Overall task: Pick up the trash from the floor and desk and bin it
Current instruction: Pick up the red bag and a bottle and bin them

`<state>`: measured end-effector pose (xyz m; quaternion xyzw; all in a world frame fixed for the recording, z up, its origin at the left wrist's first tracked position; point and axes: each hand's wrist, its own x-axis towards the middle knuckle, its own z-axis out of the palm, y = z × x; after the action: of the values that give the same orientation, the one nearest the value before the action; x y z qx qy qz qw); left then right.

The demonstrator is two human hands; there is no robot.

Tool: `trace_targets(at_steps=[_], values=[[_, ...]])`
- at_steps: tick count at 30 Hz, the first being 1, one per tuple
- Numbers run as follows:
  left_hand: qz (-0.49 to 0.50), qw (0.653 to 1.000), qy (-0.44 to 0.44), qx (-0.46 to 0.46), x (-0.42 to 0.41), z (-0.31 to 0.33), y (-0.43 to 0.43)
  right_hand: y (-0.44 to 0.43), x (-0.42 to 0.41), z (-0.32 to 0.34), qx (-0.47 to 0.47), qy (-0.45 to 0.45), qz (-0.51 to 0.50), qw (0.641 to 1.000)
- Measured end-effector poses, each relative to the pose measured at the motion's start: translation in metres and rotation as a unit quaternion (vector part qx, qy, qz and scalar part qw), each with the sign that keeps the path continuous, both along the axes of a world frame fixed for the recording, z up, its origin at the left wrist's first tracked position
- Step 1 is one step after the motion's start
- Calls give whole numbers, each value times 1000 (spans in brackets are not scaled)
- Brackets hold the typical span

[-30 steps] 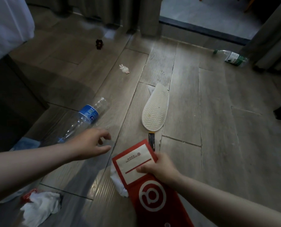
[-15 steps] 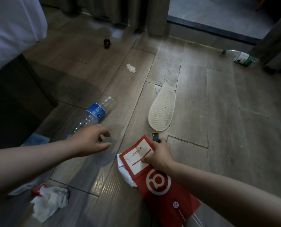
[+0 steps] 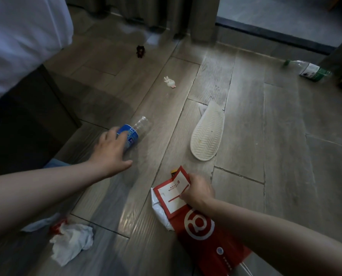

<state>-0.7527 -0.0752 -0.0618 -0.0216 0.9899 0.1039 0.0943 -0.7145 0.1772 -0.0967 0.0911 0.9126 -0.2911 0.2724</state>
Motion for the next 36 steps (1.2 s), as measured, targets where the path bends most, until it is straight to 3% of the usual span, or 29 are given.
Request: trace_targets(at_steps=[7,12,22,30,36], values=[[29,999,-40,-18,-8,-10,-10,12,-2,4,-74,-57,-35,995],[86,989,-111,54,0,-19,-1,30,2,18,-148,-50,-67,985],[103,968,-104,202,14,5,33,59,1,79,-265,9,-196,944],[107,954,-31,278,-41,120,90,107,-48,168,-284,82,-274,915],[143,923,-57,353,-76,267,133,142,-76,313,-338,134,-374,853]])
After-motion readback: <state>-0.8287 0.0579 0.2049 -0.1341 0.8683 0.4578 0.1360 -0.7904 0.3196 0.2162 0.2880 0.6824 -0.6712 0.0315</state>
